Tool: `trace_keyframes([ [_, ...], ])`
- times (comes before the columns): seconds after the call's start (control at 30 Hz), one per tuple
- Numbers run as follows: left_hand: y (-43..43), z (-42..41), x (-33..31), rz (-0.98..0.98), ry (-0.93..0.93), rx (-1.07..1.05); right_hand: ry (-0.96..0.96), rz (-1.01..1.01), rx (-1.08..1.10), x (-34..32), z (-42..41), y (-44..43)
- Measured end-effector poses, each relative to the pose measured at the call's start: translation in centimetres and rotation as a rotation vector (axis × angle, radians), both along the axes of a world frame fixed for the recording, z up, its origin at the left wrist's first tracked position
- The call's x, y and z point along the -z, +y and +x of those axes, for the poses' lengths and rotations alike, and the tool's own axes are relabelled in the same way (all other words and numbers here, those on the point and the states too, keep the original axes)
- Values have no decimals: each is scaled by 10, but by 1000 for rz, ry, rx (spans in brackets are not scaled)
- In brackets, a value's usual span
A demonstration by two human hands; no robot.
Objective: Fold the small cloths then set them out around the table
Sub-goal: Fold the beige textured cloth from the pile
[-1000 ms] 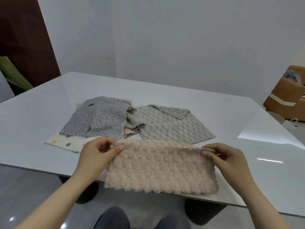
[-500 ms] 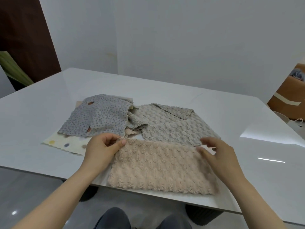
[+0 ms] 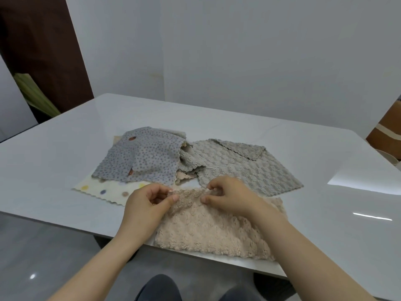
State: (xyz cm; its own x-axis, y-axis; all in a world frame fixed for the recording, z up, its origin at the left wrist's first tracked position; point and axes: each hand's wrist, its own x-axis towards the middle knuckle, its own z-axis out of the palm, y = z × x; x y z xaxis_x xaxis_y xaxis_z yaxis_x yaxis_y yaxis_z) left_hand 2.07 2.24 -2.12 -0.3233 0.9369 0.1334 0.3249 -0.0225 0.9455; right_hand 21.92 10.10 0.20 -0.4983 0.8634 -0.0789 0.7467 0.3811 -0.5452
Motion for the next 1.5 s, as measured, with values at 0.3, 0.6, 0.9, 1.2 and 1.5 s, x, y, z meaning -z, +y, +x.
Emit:
trace_keyframes([
  [0.3, 4, 0, -7, -58, -214, 151, 217, 79, -84, -16, 17, -26],
  [0.6, 1, -3, -24, -56, -452, 238, 270, 234, -129, -18, 30, -42],
  [0.9, -7, 7, -42, 115, -461, 60, 299, 362, -67, -24, 25, -47],
  [1.2, -4, 4, -57, 149, -465, 8, 206, 344, -78, -22, 41, -46],
  [1.5, 12, -1, -74, 245, -445, -45, 164, 355, -70, -21, 57, -49],
])
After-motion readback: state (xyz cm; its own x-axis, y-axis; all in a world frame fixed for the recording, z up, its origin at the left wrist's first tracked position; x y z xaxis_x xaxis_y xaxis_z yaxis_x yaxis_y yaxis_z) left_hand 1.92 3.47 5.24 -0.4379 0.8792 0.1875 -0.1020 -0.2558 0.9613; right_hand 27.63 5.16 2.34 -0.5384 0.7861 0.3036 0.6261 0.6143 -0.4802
